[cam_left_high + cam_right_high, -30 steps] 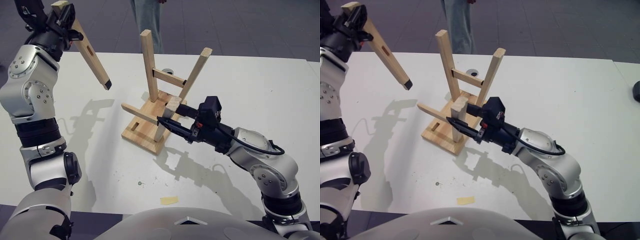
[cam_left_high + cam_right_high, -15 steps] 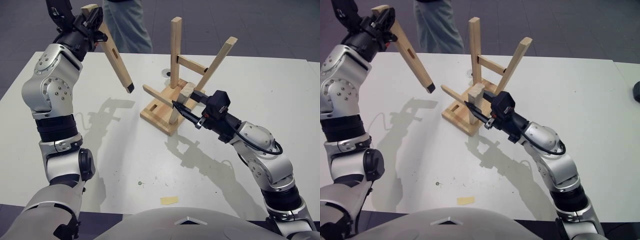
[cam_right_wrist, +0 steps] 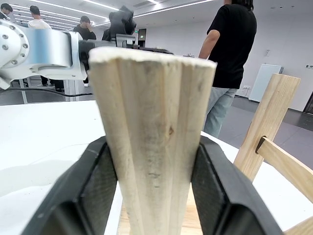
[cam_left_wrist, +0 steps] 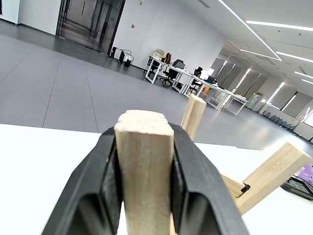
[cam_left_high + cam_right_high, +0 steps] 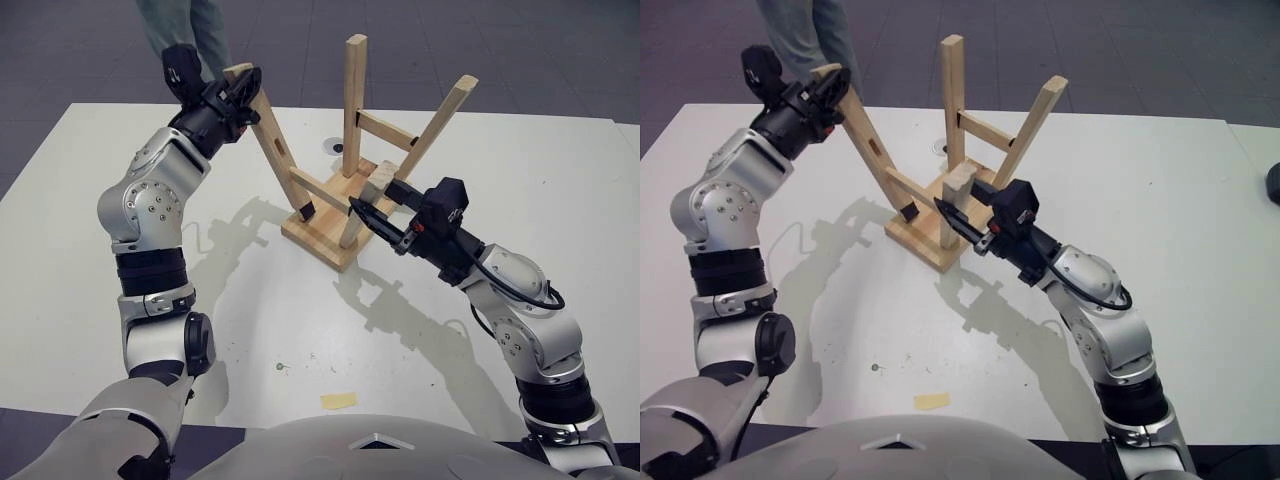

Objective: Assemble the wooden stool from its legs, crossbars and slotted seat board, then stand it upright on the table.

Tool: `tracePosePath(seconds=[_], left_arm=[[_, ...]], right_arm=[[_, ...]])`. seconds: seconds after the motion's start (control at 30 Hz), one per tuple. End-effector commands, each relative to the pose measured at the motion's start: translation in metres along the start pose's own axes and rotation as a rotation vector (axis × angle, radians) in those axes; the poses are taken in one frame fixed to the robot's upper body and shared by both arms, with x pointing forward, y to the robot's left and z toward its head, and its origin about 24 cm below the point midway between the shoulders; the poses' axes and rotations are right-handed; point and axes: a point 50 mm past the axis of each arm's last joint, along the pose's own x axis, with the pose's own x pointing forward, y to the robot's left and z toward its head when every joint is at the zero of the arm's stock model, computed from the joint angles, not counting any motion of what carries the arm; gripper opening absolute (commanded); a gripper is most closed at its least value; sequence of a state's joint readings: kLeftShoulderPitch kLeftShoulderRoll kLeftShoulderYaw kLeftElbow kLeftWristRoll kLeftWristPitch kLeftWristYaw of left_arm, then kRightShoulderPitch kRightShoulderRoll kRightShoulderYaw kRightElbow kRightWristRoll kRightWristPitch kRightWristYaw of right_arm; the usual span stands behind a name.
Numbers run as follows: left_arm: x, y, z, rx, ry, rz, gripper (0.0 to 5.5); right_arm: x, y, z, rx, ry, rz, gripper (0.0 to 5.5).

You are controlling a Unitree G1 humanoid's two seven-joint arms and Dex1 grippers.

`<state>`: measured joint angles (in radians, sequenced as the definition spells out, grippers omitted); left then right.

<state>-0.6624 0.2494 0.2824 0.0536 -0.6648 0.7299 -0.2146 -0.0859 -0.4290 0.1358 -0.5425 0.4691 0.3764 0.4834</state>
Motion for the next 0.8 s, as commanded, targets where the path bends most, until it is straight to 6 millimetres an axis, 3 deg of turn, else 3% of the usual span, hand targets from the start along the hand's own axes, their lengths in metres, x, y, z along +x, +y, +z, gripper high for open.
tracePosePath(seconds=[0.03, 0.4, 0.67, 0.8], left_arm=[[-0.002, 0.002, -0.014, -0.017, 0.032, 0.023, 1.02], [0.003, 0.017, -0.01, 0.165, -0.015, 0.05, 1.02], [-0.015, 0.014, -0.049, 0.269, 0.101, -0.001, 1.02], [-0.032, 0.018, -0.055, 0.282, 0.144, 0.01, 1.04]], right_arm=[[-0.005, 0.0, -0.017, 0.07, 0.092, -0.006, 2.04], [-0.002, 0.005, -0.019, 0.075, 0.092, 0.009, 2.04], [-0.001, 0.006, -0.019, 0.074, 0.094, 0.016, 2.04], [-0.004, 0.01, -0.022, 0.08, 0.111, 0.025, 2.04]])
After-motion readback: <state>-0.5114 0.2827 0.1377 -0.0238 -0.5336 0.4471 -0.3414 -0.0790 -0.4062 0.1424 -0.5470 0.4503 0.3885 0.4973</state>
